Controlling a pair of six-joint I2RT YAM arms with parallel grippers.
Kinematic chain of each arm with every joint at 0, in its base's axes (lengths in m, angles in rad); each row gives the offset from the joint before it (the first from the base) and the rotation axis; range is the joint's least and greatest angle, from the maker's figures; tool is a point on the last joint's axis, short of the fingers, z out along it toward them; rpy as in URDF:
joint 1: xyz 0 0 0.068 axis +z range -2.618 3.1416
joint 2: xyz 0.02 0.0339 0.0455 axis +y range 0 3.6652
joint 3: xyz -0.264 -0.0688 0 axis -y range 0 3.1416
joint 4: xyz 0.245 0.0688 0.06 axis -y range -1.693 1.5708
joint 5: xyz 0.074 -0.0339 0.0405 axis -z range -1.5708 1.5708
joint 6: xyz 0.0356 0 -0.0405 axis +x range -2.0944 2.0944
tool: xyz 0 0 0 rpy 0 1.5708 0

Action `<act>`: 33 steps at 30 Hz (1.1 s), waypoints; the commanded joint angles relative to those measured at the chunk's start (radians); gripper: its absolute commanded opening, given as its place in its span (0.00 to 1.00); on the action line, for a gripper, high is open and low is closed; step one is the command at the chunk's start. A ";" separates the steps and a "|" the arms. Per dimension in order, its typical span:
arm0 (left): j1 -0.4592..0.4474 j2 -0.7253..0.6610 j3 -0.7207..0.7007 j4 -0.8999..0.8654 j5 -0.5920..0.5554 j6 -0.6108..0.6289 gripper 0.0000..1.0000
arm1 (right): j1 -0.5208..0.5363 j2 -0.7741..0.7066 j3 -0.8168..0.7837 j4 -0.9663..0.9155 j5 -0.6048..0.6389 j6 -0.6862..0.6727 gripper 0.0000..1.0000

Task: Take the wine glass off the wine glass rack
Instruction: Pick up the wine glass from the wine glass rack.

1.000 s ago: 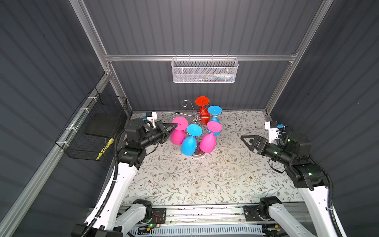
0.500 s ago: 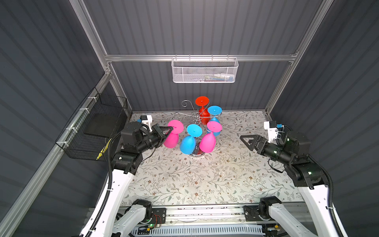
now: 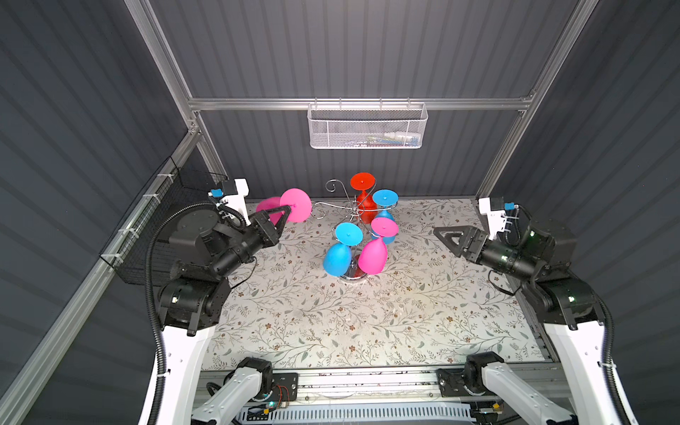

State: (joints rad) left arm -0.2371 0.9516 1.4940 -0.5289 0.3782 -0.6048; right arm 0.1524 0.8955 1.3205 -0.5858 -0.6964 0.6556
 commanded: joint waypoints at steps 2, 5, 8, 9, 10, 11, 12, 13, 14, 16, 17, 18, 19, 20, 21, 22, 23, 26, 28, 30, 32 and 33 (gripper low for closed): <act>0.004 0.068 0.086 0.086 0.145 0.194 0.00 | 0.025 0.056 0.084 0.094 -0.131 0.046 0.89; -0.010 0.098 0.094 0.178 0.200 0.240 0.00 | 0.061 0.111 0.146 0.132 -0.188 0.068 0.82; -0.046 0.120 0.094 0.250 0.229 0.308 0.00 | 0.115 0.173 0.218 0.116 -0.211 0.055 0.75; -0.060 0.126 0.094 0.264 0.232 0.330 0.00 | 0.131 0.190 0.239 0.110 -0.213 0.047 0.73; -0.075 0.132 0.092 0.276 0.237 0.355 0.00 | 0.148 0.207 0.261 0.103 -0.215 0.038 0.72; -0.092 0.141 0.089 0.286 0.241 0.382 0.00 | 0.162 0.218 0.279 0.098 -0.215 0.028 0.71; -0.112 0.146 0.089 0.290 0.243 0.407 0.00 | 0.171 0.240 0.295 0.096 -0.215 0.024 0.69; -0.139 0.153 0.089 0.289 0.239 0.444 0.00 | 0.178 0.259 0.308 0.098 -0.216 0.023 0.68; -0.171 0.160 0.090 0.283 0.229 0.484 0.00 | 0.183 0.272 0.317 0.099 -0.218 0.023 0.68; -0.244 0.172 0.094 0.261 0.184 0.569 0.00 | 0.188 0.289 0.330 0.102 -0.225 0.024 0.67; -0.286 0.179 0.094 0.249 0.158 0.617 0.00 | 0.188 0.297 0.336 0.101 -0.230 0.025 0.67; -0.324 0.189 0.100 0.231 0.136 0.664 0.00 | 0.188 0.303 0.342 0.100 -0.233 0.026 0.68; -0.369 0.200 0.107 0.210 0.102 0.714 0.00 | 0.188 0.310 0.348 0.098 -0.236 0.024 0.67; -0.414 0.215 0.114 0.187 0.065 0.765 0.00 | 0.189 0.314 0.357 0.094 -0.239 0.019 0.67; -0.457 0.226 0.121 0.167 0.033 0.808 0.00 | 0.188 0.318 0.365 0.083 -0.239 0.012 0.68; -0.506 0.238 0.126 0.148 -0.013 0.860 0.00 | 0.188 0.324 0.378 0.063 -0.236 -0.004 0.68; -0.557 0.247 0.127 0.136 -0.079 0.910 0.00 | 0.188 0.327 0.392 0.038 -0.231 -0.021 0.68; -0.682 0.270 0.119 0.119 -0.221 1.041 0.00 | 0.188 0.335 0.421 -0.022 -0.224 -0.061 0.67; -0.742 0.287 0.112 0.113 -0.298 1.107 0.00 | 0.188 0.332 0.415 -0.034 -0.233 -0.064 0.66; -0.791 0.302 0.103 0.117 -0.361 1.161 0.00 | 0.188 0.323 0.391 -0.040 -0.235 -0.066 0.63; -0.832 0.310 0.082 0.144 -0.418 1.207 0.00 | 0.188 0.309 0.363 -0.057 -0.225 -0.077 0.60; -0.850 0.310 0.071 0.162 -0.442 1.228 0.00 | 0.188 0.302 0.351 -0.072 -0.216 -0.088 0.60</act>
State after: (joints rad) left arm -1.0527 1.2675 1.5810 -0.4004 0.0792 0.4797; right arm 0.3347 1.2144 1.6978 -0.6067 -0.9115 0.6094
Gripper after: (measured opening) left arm 0.062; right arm 0.604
